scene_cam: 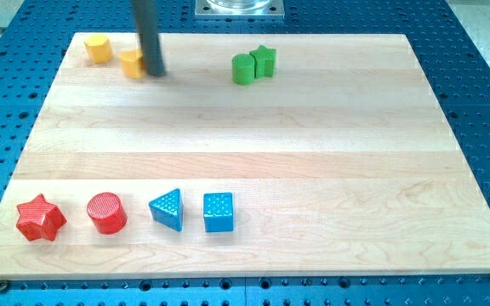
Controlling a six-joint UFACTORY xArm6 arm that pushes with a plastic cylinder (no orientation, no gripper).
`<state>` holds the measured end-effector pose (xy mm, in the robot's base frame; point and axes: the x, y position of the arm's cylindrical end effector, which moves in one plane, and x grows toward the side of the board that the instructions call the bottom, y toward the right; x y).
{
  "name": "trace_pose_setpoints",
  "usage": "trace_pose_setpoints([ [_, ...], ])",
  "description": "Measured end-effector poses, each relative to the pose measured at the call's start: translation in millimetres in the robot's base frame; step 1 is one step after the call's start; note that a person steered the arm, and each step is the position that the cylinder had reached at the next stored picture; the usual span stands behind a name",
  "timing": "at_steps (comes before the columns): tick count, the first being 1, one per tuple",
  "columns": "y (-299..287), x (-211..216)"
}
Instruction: Push the heart away from the hexagon
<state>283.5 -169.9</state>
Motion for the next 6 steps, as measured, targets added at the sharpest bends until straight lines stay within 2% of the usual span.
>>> trace_pose_setpoints([
  [1, -36.3, 17.4],
  [2, -9.2, 20.7],
  [3, 4.7, -24.6],
  [4, -11.5, -45.9],
  [5, -31.8, -39.7],
  [6, -47.4, -13.9],
])
